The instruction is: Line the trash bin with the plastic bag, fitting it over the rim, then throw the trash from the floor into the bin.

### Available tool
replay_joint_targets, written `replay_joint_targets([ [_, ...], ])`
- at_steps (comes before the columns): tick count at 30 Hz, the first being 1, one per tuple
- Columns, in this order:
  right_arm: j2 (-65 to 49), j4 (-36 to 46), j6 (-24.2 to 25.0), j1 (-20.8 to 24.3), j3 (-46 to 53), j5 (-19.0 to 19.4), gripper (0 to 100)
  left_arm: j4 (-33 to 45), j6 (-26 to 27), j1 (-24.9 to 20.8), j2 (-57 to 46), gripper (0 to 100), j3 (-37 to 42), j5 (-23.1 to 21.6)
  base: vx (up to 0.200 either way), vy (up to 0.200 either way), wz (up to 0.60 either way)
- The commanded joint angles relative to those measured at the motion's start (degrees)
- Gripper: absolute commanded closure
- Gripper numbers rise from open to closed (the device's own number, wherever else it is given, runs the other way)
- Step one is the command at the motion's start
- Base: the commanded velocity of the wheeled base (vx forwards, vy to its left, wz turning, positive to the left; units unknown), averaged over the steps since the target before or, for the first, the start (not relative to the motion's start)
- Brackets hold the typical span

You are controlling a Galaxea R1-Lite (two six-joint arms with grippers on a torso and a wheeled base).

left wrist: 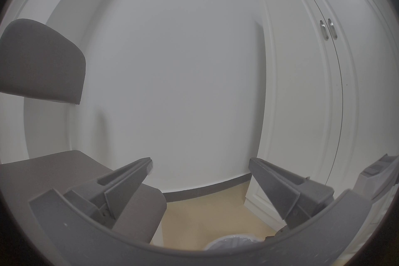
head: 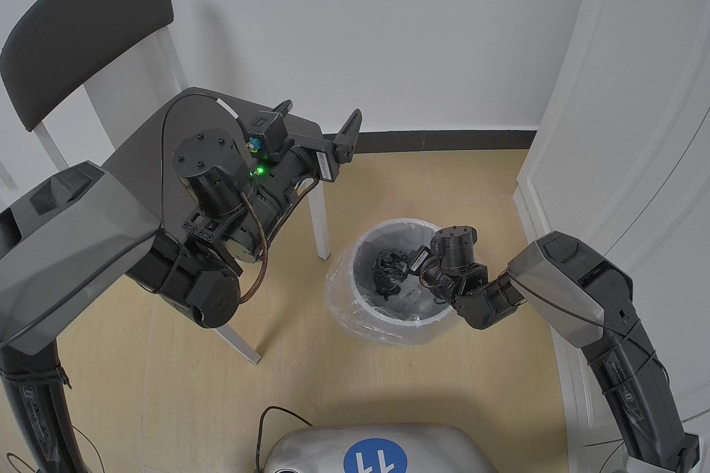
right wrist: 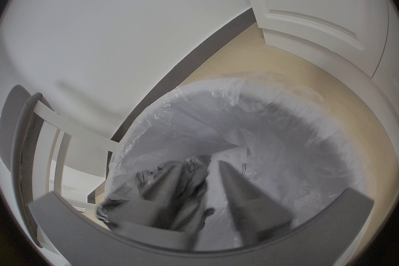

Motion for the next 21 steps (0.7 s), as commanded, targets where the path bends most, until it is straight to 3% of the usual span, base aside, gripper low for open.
replay_joint_targets([
  [1, -0.13, -0.05, 0.03, 0.05, 0.01, 0.01, 0, -0.02, -0.01, 0.0, 0.1, 0, -0.04, 0.01, 0.0, 0.0, 0.0],
  [21, -6.46, -0.05, 0.03, 0.76, 3.26, -1.31, 0, -0.02, -0.01, -0.17, 0.1, 0, -0.13, 0.01, 0.0, 0.0, 0.0],
])
